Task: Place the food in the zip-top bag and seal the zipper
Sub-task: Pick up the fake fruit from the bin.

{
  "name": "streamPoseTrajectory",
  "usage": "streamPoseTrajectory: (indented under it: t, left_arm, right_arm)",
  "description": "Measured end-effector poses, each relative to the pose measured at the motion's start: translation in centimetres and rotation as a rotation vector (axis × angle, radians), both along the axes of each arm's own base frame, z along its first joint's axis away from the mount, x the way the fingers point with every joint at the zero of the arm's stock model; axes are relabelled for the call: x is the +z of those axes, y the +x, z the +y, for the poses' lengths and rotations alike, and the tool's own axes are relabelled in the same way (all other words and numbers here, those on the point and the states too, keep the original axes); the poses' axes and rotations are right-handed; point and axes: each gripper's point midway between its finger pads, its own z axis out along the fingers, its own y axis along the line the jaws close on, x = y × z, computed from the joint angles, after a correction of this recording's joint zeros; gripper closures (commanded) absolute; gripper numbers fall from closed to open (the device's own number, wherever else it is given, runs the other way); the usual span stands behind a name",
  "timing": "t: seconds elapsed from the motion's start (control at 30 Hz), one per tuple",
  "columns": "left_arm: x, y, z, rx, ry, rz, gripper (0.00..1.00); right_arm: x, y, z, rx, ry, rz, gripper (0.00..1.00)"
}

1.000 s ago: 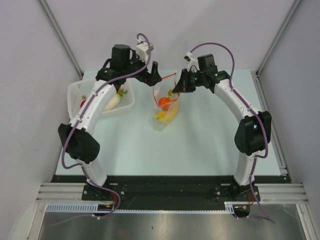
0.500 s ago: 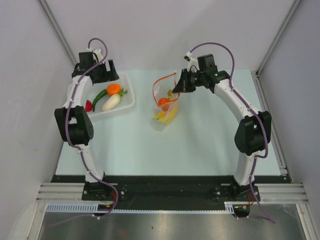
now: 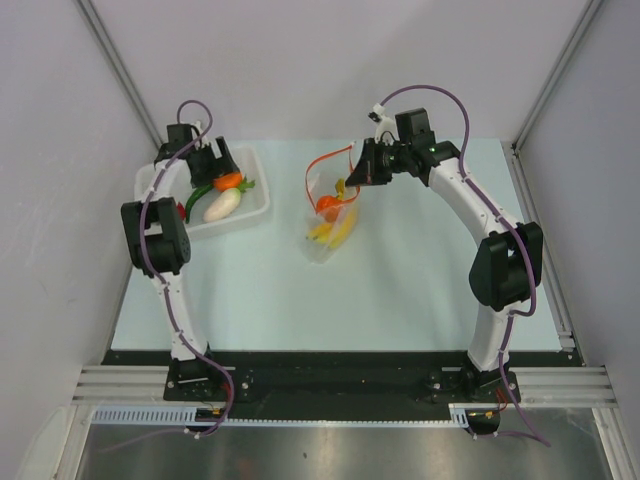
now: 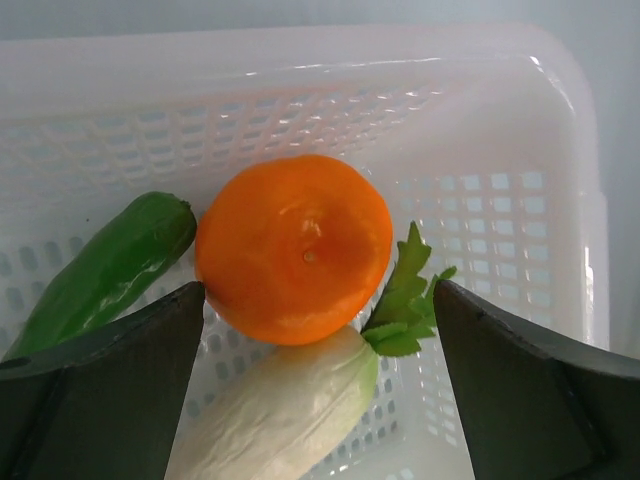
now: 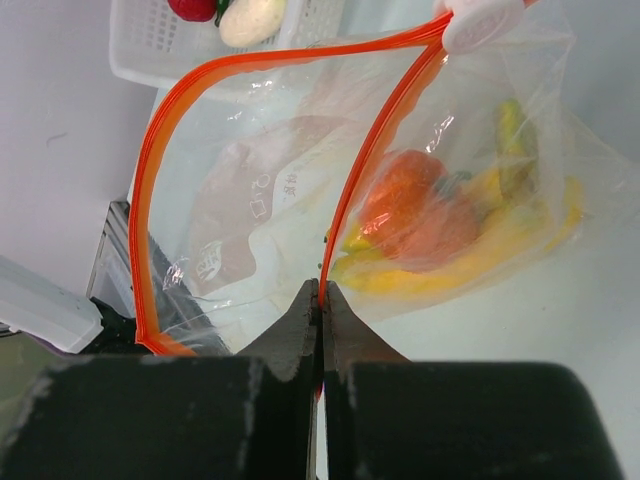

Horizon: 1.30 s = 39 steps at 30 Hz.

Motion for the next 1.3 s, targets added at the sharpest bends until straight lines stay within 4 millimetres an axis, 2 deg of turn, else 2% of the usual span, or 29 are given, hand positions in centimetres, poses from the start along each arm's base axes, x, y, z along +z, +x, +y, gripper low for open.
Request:
streamPoseTrajectory:
  t: [0.2, 0.47, 0.63, 0.77, 0.83, 0.9, 0.97, 1.1, 1.17, 1.2, 1.3]
  left_arm:
    - [-2.6, 0.9, 0.0, 0.026, -0.026, 0.017, 0.0]
    - [-4.9, 1.8, 0.2, 0.041, -0.018, 0.046, 0.0]
    - [-4.8, 2.1, 0.3, 0.032, -0.004, 0.039, 0.23]
    - [-4.4, 2.0, 0.1, 0.016, -0.003, 0.02, 0.46]
    - [-3.7, 1.5, -0.1, 0.004, -0.004, 0.013, 0.47]
    - [-2.0, 1.0, -0.3, -0.011, -0.002, -0.01, 0.46]
    - [0.9, 0.7, -0.8, -0.033, -0.008, -0.062, 0.45]
    - [9.9, -0.5, -3.0, -0.113, -0.008, -0.226, 0.42]
    - [15.1, -1.7, -5.9, -0.196, 0.002, -0.33, 0.39]
    - [17.5, -2.7, -8.1, -0.253, 0.002, -0.379, 0.39]
    - [23.6, -6.7, -16.3, -0.461, -0.003, -0.517, 0.36]
  right_arm:
    - [0.1, 0.2, -0.6, -0.011, -0.011, 0.004, 1.0]
    - [0.0, 0.4, -0.9, -0.014, -0.025, 0.014, 1.0]
    - [-0.3, 0.5, -1.0, -0.015, -0.034, 0.019, 1.0]
    - [-0.4, 0.4, -1.1, -0.013, -0.038, 0.019, 1.0]
    - [-0.4, 0.4, -1.1, -0.012, -0.039, 0.017, 1.0]
    - [-0.4, 0.4, -1.1, -0.011, -0.04, 0.017, 1.0]
    - [-0.4, 0.4, -1.1, -0.01, -0.04, 0.016, 1.0]
    - [-0.4, 0.4, -1.1, -0.008, -0.041, 0.016, 1.0]
    - [-0.4, 0.3, -1.0, -0.006, -0.041, 0.016, 1.0]
    - [-0.4, 0.3, -1.0, -0.005, -0.041, 0.016, 1.0]
    - [-0.4, 0.2, -0.8, -0.001, -0.041, 0.015, 1.0]
